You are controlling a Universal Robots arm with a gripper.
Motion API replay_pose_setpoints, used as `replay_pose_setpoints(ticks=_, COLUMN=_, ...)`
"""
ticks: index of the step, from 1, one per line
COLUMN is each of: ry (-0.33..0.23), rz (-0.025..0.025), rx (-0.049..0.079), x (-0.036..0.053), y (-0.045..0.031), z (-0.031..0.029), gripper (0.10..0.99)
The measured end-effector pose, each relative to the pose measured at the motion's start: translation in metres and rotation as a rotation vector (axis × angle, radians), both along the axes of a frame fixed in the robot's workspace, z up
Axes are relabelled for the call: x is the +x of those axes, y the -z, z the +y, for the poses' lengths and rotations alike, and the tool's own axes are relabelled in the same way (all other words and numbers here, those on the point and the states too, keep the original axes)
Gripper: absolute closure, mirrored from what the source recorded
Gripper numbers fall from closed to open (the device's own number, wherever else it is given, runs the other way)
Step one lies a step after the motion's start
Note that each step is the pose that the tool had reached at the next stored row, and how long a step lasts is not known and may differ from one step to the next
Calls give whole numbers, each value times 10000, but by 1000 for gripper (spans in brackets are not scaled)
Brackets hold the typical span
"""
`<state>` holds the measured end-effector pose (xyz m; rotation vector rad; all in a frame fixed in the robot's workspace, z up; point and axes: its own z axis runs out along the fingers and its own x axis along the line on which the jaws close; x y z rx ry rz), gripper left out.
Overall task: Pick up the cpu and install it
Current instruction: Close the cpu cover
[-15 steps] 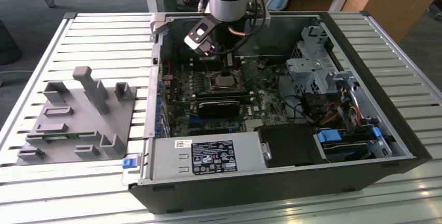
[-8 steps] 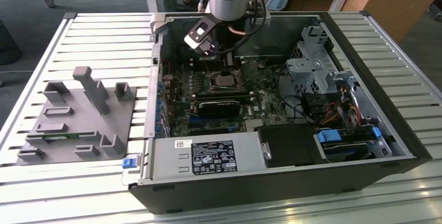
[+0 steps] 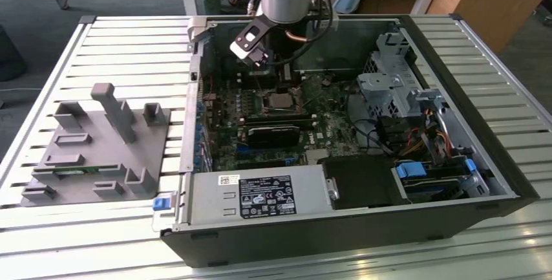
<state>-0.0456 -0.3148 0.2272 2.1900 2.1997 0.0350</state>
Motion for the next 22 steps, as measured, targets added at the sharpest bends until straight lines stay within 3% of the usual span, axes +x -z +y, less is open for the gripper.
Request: replay_pose_setpoints(ticks=22, ry=0, rz=0, rx=0, x=0, y=-96, z=0, gripper=980)
